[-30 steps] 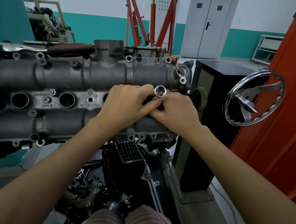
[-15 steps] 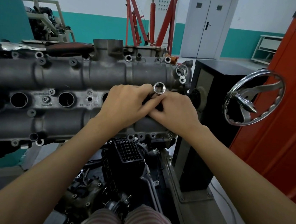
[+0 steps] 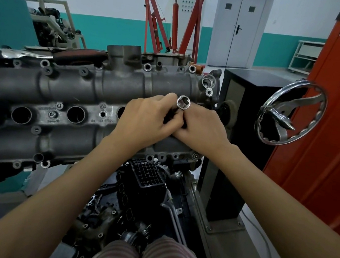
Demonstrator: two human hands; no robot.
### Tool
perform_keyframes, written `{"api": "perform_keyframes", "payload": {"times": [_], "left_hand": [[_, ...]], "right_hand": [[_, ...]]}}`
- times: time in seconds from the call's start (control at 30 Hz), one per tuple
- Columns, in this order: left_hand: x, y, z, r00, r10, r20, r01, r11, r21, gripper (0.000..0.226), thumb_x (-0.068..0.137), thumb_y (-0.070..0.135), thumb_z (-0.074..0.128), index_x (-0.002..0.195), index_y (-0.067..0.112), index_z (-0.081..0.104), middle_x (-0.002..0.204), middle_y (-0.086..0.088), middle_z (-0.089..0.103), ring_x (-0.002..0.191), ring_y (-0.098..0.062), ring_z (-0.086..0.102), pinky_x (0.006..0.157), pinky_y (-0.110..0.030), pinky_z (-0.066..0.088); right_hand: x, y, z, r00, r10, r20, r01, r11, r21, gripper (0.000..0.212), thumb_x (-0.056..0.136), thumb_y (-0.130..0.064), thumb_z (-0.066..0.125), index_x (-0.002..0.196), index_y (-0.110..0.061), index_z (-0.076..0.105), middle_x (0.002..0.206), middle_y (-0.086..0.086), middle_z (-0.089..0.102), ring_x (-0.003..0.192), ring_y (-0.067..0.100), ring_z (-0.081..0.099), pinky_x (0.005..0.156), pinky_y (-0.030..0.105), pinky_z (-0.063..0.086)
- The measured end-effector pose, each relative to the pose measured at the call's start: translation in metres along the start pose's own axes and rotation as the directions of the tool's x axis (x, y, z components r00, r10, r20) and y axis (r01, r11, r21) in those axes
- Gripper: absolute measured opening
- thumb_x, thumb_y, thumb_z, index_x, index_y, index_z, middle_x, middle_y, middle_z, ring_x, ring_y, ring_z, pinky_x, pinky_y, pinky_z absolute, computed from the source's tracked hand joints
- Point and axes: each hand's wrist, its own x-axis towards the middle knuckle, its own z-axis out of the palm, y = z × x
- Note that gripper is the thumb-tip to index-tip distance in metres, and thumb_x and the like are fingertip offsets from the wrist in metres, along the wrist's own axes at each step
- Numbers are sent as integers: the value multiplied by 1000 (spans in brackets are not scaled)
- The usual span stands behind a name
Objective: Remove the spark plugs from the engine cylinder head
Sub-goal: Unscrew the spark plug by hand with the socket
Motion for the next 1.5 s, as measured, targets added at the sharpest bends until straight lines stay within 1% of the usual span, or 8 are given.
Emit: {"api": "perform_keyframes", "payload": {"times": [0.17,0.4,0.6,0.77,0.93,1.2,1.37,1.5], "left_hand": [[0,-3,1,1000,-23,-9,22,999,-39,52,86,50,43,58,7,48,47,-7,53,45,-28,51,45,-30,36],[0,-1,-2,1000,-16,14,17,999,-30,63,82,58,31,74,3,58,57,-6,56,53,-27,53,49,-37,42],[0,3,-4,1000,12,-19,-13,998,-67,38,82,40,39,75,6,55,66,4,50,52,-25,51,46,-31,40],[0,-3,-2,1000,-15,-14,13,996,-91,52,84,47,43,62,3,58,52,-5,54,49,-25,52,46,-32,39],[0,-2,-3,1000,2,11,-1,997,-79,59,84,53,39,63,2,58,51,-5,52,48,-24,49,46,-33,37],[-1,4,-5,1000,16,-24,-18,997,-76,35,80,37,41,74,5,52,65,0,52,53,-26,50,47,-31,40],[0,-1,-3,1000,13,-13,-14,997,-81,48,86,43,43,68,1,58,57,-6,57,51,-27,54,47,-37,43],[-1,-2,-2,1000,7,-9,-8,996,-87,55,85,49,41,65,0,57,53,-8,55,49,-26,51,47,-40,42]], "right_hand": [[-1,1,-1,1000,10,2,-10,1000,-5,33,83,-48,46,77,-17,56,69,1,61,66,19,56,49,24,23],[-1,-2,-3,999,-23,-23,24,999,42,33,83,-36,43,90,-14,66,74,7,66,70,26,60,55,29,36],[1,-3,-4,999,-13,31,14,1000,-6,34,74,-49,21,77,-19,38,63,-15,30,59,11,39,49,27,24],[1,1,-1,1000,1,4,-1,1000,-6,40,81,-51,39,83,-17,60,71,-2,62,67,18,58,48,22,24],[-2,-3,-4,999,-22,-40,24,998,55,27,83,-34,49,82,-14,67,72,6,66,69,26,60,56,26,29],[-1,-1,-3,999,-38,3,38,999,11,52,73,-48,18,87,-12,53,73,-8,45,68,21,55,52,27,27],[0,1,-1,1000,-8,-8,9,1000,25,34,81,-47,43,82,-18,60,68,-1,60,65,20,58,47,16,19],[-1,-1,-2,1000,-9,-21,10,998,57,25,83,-36,49,82,-17,66,71,5,65,68,24,60,53,25,26]]}}
